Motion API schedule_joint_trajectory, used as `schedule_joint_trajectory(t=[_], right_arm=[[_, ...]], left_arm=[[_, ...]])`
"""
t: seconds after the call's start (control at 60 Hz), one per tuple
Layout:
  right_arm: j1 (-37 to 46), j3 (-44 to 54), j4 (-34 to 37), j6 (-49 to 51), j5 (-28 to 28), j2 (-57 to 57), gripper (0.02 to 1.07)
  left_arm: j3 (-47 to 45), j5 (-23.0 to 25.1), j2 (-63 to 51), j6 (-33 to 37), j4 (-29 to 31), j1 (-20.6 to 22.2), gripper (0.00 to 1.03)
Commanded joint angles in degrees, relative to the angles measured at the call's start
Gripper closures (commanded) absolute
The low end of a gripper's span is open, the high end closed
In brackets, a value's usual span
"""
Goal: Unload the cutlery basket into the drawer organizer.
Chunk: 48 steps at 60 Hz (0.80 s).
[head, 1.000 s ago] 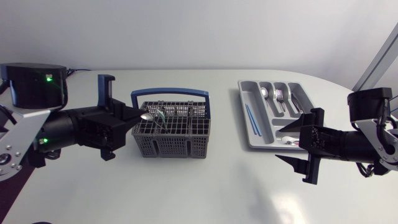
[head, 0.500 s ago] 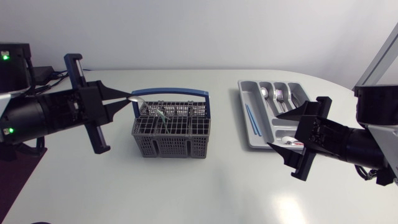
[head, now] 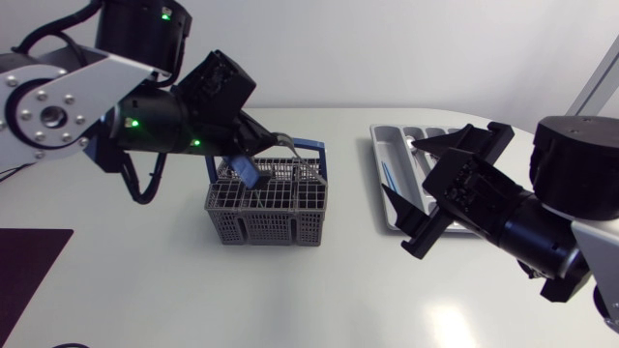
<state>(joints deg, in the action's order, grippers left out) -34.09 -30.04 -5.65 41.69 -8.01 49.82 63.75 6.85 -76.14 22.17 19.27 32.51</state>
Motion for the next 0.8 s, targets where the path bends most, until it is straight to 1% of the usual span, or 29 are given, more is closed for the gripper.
schedule_joint_trajectory(t=[0.0,0.133,0.233,0.283,0.35,0.55,0.633,0.7,0.783], right_arm=[[-1.9,0.0,-2.3,-3.4,-1.9,1.9,0.21],[-4.0,0.7,-6.2,-5.4,-3.8,4.9,0.22],[-5.1,1.1,-9.8,-6.4,-5.2,7.2,0.22],[-5.6,1.1,-11.2,-7.2,-5.6,8.6,0.22],[-6.5,1.3,-13.2,-7.6,-6.3,10.6,0.29],[-8.1,1.3,-17.3,-9.0,-7.5,15.0,0.31],[-8.5,1.3,-19.8,-8.6,-9.0,16.5,0.4],[-9.2,1.2,-22.1,-7.2,-10.7,17.9,0.47],[-9.6,0.8,-24.1,-5.6,-12.3,19.7,0.48]], left_arm=[[3.6,1.4,-2.8,-8.4,0.8,0.5,0.97],[5.7,4.1,-6.2,-15.5,0.4,1.5,0.97],[7.5,6.9,-8.5,-19.9,0.2,1.4,0.97],[8.5,9.0,-9.6,-22.0,0.1,1.1,0.97],[9.6,10.9,-11.0,-24.5,0.1,0.6,0.98],[11.2,11.8,-12.6,-29.5,-1.5,-0.1,0.98],[12.3,13.1,-14.0,-32.2,-1.4,-0.9,0.98],[13.5,15.5,-15.5,-33.9,-0.1,-1.7,0.99],[14.3,16.4,-16.8,-34.7,0.9,-1.9,0.99]])
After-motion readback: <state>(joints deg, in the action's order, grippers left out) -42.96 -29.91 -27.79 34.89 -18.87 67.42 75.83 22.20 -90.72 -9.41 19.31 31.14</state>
